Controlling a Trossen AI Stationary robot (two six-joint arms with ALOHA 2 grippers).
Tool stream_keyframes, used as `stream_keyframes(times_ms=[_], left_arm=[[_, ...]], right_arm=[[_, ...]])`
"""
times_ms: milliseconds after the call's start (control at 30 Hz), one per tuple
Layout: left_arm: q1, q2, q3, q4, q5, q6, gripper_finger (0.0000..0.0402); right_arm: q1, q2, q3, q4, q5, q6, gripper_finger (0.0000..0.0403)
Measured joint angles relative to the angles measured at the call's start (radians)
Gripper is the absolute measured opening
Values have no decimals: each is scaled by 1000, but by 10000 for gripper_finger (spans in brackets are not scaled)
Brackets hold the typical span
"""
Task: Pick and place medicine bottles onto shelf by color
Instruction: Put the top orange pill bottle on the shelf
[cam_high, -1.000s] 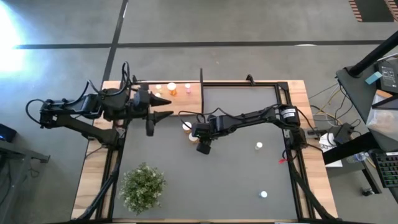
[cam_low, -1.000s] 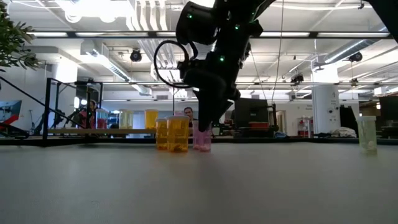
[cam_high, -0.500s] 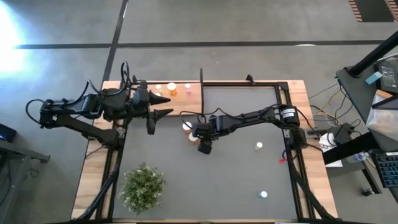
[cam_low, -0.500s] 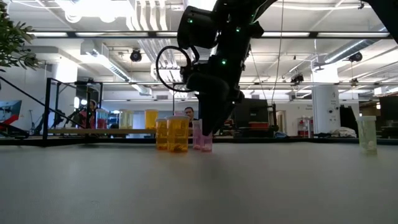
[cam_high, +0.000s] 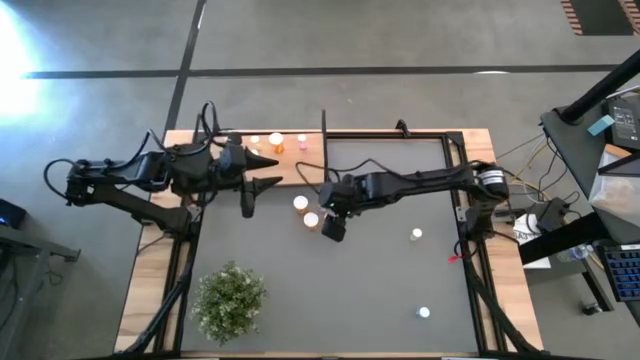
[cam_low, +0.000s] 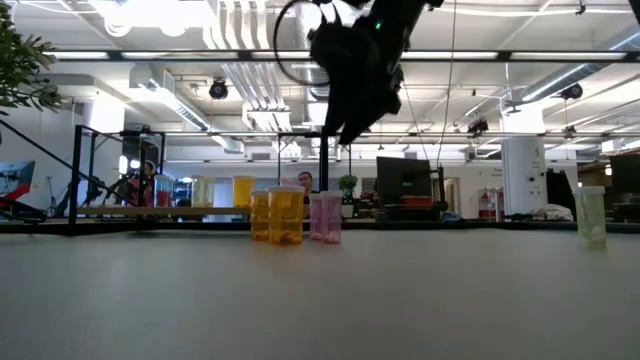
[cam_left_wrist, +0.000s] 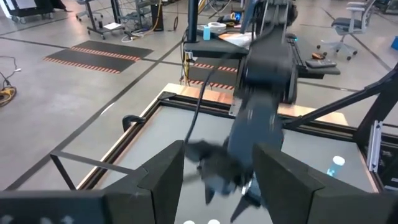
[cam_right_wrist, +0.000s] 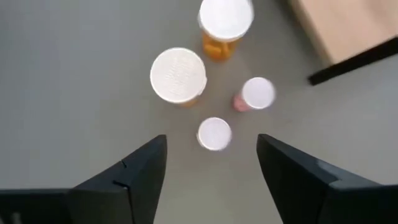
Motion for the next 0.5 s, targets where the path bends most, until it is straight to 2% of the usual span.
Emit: stream_keyframes(times_ms=[133, 267, 367, 500], left_arm=[[0, 33, 0, -1, 0, -1, 174], [0, 73, 0, 1, -44, -20, 174], [8, 118, 0, 0, -119, -117, 174], [30, 170, 0, 3, -135, -250, 174]], right_arm=[[-5, -79, 0, -52, 13, -20, 242], [-6, -156, -6, -129, 118, -72, 240], [-7, -208, -13, -205, 185, -101, 241], [-6, -291, -70, -228, 187, -117, 242]])
